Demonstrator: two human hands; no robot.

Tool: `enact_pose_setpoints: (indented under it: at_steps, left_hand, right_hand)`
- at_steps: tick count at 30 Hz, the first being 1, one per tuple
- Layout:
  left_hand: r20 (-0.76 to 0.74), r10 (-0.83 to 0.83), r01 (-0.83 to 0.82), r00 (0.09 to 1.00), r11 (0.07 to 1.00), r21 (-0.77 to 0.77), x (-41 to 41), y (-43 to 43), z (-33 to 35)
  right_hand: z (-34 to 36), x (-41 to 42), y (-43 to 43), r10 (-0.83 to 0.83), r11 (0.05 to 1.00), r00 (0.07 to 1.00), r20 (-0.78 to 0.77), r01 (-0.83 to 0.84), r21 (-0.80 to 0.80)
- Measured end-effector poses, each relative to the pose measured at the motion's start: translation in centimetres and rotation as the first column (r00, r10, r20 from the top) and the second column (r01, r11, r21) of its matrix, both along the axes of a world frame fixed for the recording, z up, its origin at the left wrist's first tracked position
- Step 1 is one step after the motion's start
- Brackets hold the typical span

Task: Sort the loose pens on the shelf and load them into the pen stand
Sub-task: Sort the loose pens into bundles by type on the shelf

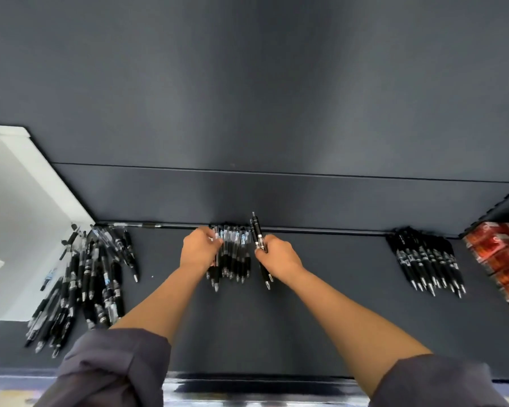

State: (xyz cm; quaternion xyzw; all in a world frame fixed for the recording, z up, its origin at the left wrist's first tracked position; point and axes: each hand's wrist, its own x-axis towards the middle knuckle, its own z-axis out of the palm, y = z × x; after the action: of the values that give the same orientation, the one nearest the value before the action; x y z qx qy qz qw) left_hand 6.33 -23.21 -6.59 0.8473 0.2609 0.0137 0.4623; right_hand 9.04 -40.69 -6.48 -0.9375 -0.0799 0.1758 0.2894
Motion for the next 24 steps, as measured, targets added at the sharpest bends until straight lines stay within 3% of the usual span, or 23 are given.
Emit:
enact_pose_setpoints:
  at_steps: [8, 18, 24]
  left_hand:
    - [-0.097, -0.137, 0.154, 0.986, 0.968, 0.198, 3.4, 0.9, -1.5]
    - [-0.014, -0.282, 0.271, 0.959, 0.906, 0.325, 3.1, 0.3, -2.3]
    - [0.068, -0.583, 0.516, 0.809, 0.761, 0.394, 4.3, -5.3, -1.2]
  right_hand:
    - [-1.3, 1.3, 0.1, -0.011, 1.000, 0.999, -0.042, 0.010, -0.025]
    - [-1.1, 1.2, -0.4, -0.062, 0.998, 0.998, -0.026, 0.061, -0.031]
    - [0.0, 0.7, -4.7, -0.187, 0.978, 0.982, 0.016, 0.188, -0.095]
